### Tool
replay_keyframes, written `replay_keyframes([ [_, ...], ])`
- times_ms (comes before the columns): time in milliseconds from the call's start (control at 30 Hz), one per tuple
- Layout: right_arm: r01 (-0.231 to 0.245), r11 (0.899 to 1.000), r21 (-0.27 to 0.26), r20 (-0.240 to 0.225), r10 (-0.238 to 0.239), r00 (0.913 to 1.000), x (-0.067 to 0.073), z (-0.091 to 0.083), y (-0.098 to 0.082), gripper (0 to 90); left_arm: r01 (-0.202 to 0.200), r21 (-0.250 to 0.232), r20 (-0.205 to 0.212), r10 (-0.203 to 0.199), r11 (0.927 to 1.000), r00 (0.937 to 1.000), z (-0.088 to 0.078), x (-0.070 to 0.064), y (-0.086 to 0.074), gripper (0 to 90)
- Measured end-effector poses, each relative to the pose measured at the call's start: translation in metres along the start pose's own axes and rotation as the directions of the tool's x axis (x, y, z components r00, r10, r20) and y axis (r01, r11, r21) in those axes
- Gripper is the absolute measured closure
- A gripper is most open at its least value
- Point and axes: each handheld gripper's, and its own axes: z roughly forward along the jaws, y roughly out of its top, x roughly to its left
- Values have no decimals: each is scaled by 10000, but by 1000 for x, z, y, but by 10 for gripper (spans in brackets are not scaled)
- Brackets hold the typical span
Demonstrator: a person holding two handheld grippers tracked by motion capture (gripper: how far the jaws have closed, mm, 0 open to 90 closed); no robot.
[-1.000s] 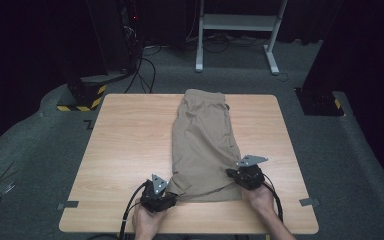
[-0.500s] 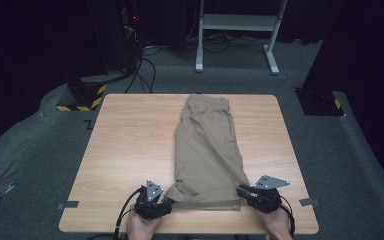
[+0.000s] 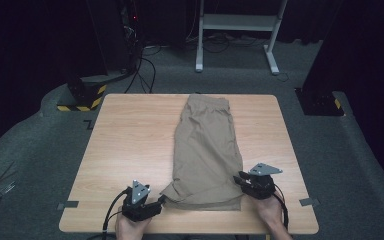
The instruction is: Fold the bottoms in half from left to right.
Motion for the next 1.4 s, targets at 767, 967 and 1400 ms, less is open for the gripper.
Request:
replay_keyframes([
  [767, 882, 9959, 195, -1368, -847, 9870, 17, -36, -37, 506, -335, 51, 1564, 323, 9994, 9872, 54, -6, 66, 325],
  [967, -604, 9978, -282, -564, 587, 9967, -1, -35, -27, 552, -382, 605, 1457, 290, 9974, 9889, 83, -9, 78, 384],
  [1400, -1148, 9916, 596, -401, 1173, 9923, -27, 10, 4, 888, -248, 1331, 857, 134, 9908, 9962, 98, 1, 76, 510],
])
